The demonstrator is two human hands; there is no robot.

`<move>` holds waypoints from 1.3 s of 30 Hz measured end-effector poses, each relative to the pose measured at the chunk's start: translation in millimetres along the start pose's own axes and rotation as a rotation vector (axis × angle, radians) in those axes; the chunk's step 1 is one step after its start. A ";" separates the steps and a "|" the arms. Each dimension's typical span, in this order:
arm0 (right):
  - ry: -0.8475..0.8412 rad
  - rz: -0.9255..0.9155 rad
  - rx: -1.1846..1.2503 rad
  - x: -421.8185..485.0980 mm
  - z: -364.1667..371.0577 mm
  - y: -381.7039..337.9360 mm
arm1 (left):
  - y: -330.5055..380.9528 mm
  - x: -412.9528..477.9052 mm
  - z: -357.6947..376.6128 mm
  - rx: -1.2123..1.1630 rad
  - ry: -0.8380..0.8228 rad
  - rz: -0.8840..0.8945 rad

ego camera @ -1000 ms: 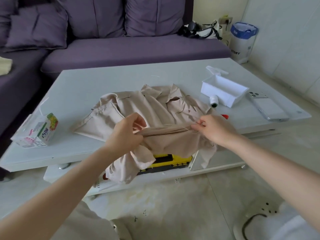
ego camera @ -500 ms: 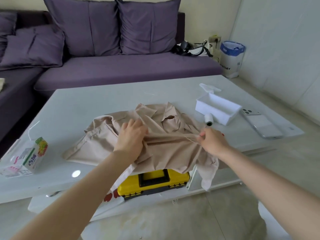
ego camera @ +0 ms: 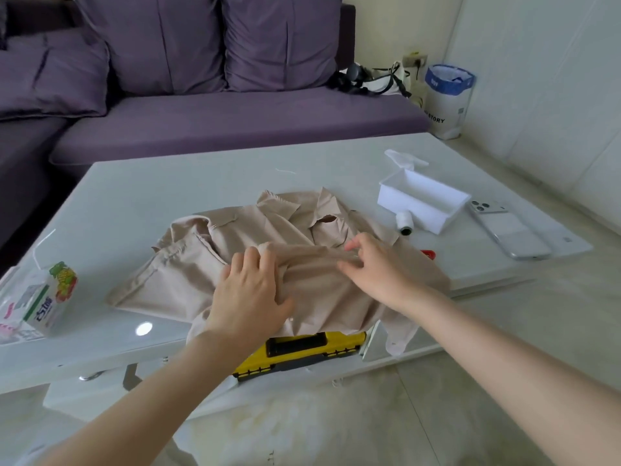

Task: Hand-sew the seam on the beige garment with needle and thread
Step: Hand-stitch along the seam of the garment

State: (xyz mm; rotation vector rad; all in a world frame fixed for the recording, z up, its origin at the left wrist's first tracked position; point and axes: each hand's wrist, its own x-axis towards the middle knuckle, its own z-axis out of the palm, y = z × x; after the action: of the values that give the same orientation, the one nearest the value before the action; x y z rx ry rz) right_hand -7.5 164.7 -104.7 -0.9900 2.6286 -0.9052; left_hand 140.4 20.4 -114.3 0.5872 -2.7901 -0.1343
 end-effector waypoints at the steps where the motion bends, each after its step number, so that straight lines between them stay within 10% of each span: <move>1: 0.004 -0.010 -0.001 0.3 6.8 0.2 | -5.0 -2.9 3.6 0.058 -0.005 0.014; 7: -0.108 0.072 0.041 7.5 33.6 -1.3 | -23.7 -8.9 -6.8 0.098 -0.111 -0.067; 16: -0.100 0.047 0.072 12.2 37.1 2.1 | -50.3 22.7 -32.4 -0.514 0.248 -0.358; 22: -0.150 0.021 0.081 10.3 27.1 6.2 | -53.3 21.9 -8.9 0.132 0.243 -0.025; 31: 0.008 -0.070 0.105 10.3 23.4 7.7 | -10.1 38.6 4.5 0.078 0.060 0.441; 35: 0.061 -0.080 0.109 9.8 22.9 10.4 | -0.5 51.8 10.7 -0.080 -0.135 0.352; 39: 0.043 -0.069 0.135 13.2 23.4 16.0 | -0.1 58.2 13.2 -0.208 0.009 0.259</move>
State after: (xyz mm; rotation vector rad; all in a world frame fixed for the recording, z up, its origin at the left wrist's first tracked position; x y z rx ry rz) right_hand -17.3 154.4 -132.5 -1.0433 2.5428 -1.1149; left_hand 85.6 -3.0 -111.9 0.1745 -2.7662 -0.3598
